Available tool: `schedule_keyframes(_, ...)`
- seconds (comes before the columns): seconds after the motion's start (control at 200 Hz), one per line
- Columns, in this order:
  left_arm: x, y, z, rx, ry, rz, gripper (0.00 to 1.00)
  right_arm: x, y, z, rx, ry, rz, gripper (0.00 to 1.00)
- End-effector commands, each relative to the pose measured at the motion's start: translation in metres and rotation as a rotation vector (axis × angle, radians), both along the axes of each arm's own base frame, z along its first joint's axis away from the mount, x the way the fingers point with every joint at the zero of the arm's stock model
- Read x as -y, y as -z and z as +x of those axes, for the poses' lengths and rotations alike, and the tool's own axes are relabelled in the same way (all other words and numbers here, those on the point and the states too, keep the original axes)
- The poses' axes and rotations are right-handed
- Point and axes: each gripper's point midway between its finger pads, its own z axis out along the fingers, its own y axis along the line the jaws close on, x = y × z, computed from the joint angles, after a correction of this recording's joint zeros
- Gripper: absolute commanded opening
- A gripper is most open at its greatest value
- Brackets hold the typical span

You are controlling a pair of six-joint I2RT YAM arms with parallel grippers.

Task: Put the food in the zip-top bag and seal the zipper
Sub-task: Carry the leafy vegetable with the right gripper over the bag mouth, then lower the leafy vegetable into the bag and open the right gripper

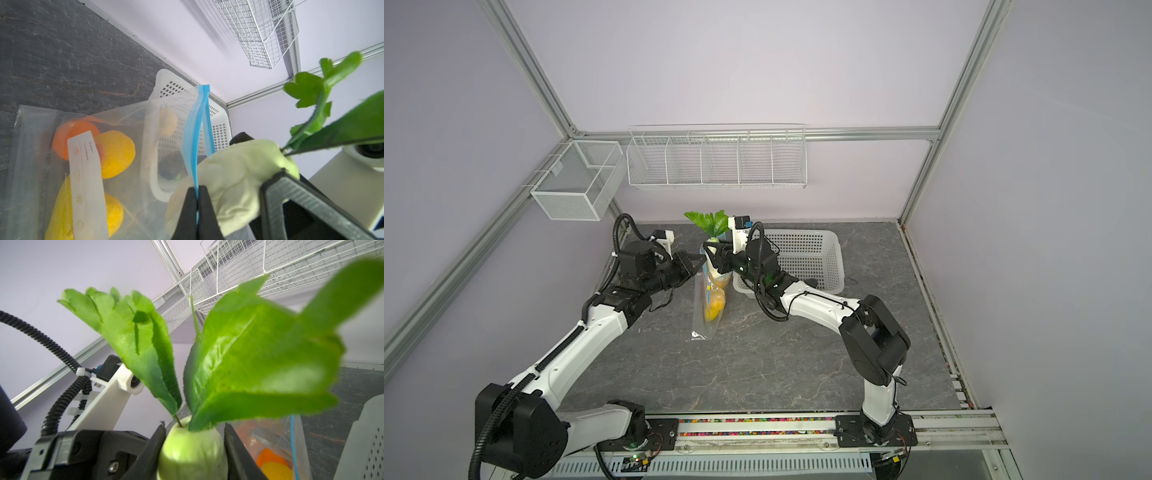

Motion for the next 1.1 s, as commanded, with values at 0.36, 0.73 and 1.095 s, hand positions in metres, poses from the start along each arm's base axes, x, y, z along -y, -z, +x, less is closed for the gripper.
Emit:
schedule_keyframes(0.36, 0.004, -0.006, -0.006, 0.017, 0.026, -0.019, 0.00, -0.003, 0.005, -0.008, 0.003, -0.014, -0.017, 0.48)
schedule_keyframes(0.73, 0.001, -0.009, -0.006, 0.025, 0.019, -0.020, 0.00, 0.000, 0.001, -0.008, 0.011, -0.002, -0.026, 0.60)
schedule_keyframes(1.095, 0.003, -0.003, -0.003, 0.011, 0.030, -0.019, 0.00, 0.012, 0.000, -0.019, 0.050, 0.007, -0.059, 0.65)
